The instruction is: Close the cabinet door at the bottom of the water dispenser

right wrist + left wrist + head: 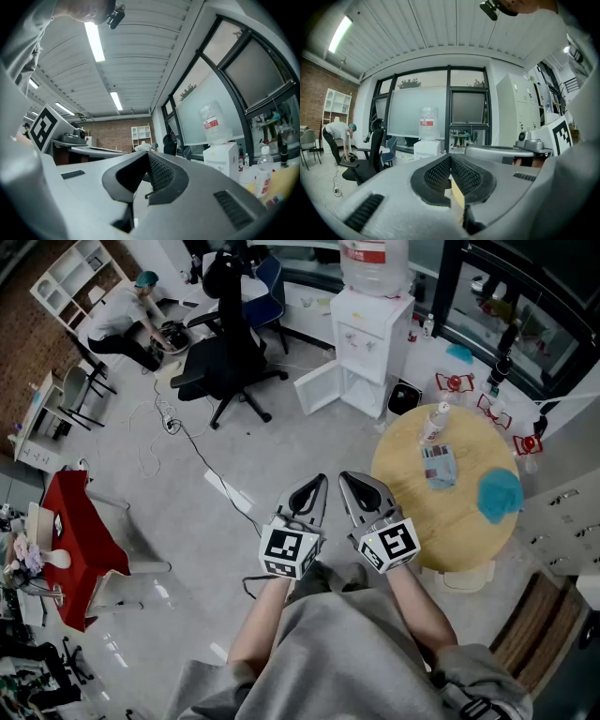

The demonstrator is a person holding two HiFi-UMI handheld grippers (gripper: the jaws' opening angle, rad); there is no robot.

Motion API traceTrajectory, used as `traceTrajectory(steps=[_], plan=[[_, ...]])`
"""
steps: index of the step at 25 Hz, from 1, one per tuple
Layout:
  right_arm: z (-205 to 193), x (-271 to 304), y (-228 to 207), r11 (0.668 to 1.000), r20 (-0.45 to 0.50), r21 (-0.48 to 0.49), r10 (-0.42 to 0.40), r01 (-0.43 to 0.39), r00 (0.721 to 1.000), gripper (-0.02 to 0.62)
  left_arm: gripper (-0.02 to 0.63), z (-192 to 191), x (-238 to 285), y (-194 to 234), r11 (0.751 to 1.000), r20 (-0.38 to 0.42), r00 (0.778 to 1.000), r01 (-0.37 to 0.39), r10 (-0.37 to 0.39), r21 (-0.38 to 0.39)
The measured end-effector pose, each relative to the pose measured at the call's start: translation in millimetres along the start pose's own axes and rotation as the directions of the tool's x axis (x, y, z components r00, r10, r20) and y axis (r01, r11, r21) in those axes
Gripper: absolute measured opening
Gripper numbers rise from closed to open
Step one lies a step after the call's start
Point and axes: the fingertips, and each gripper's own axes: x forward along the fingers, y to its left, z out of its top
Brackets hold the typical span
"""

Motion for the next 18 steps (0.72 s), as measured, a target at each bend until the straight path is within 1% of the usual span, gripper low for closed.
traceTrajectory(steps=[7, 13, 18], plan=[[0.5, 15.7, 4.1, 1.000, 0.013, 0.000, 0.013, -0.013, 1.000, 0.009, 0.006, 5.3, -0.8, 17.9, 1.000, 0.016, 0.999, -0.029, 0.029, -0.005], [-2.4, 20.4, 4.4, 1.000, 0.003, 0.019, 0.016, -0.016, 1.000, 0.009, 0.006, 2.5, -2.2, 20.6, 0.999, 0.007, 0.999, -0.039, 0.040, -0.012], [-1.5, 24.6, 6.8, 0.999, 0.012, 0.023, 0.038, -0.038, 0.999, 0.009, 0.006, -0.8, -1.4, 25.2, 0.999, -0.006, 0.999, -0.047, 0.047, -0.020]])
